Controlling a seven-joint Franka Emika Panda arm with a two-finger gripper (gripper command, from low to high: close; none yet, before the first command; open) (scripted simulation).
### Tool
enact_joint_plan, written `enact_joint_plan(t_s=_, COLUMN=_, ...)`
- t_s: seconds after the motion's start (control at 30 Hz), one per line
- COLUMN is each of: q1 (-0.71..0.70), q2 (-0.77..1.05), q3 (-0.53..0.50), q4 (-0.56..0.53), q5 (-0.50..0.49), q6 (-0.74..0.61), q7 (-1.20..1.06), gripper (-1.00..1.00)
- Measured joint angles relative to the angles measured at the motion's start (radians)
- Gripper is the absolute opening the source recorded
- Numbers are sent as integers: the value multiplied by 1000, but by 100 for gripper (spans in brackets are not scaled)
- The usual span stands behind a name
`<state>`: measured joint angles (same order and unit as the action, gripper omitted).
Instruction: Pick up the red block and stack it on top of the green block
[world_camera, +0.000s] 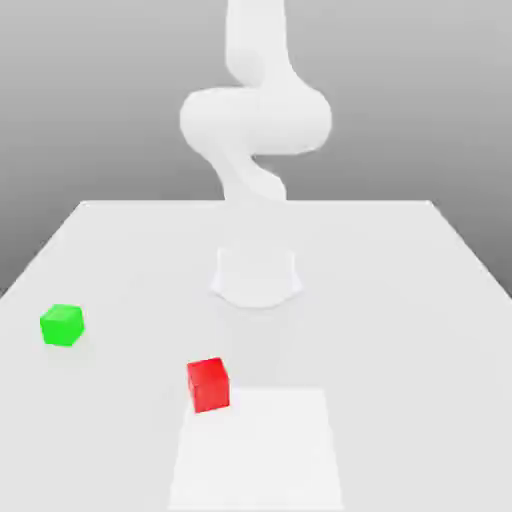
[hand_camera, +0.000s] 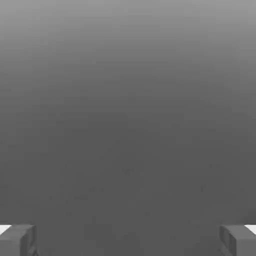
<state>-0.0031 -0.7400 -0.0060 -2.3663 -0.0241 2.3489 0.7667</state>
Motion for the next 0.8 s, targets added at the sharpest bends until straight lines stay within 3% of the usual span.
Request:
enact_joint_plan(t_s=0.5, q1=-19, q2=458, q3=-162, q4=-493, q5=-87, q6=367, q7=-325, gripper=0)
enact_joint_plan(t_s=0.63, q1=-2, q2=707, q3=-193, q4=-558, q5=7, q6=559, q7=-473, gripper=0)
enact_joint_plan(t_s=0.77, q1=-79, q2=870, q3=-87, q4=-546, q5=138, q6=694, q7=-576, gripper=0)
enact_joint_plan(t_s=0.8, q1=-107, q2=902, q3=-56, q4=-542, q5=151, q6=722, q7=-586, gripper=-100)
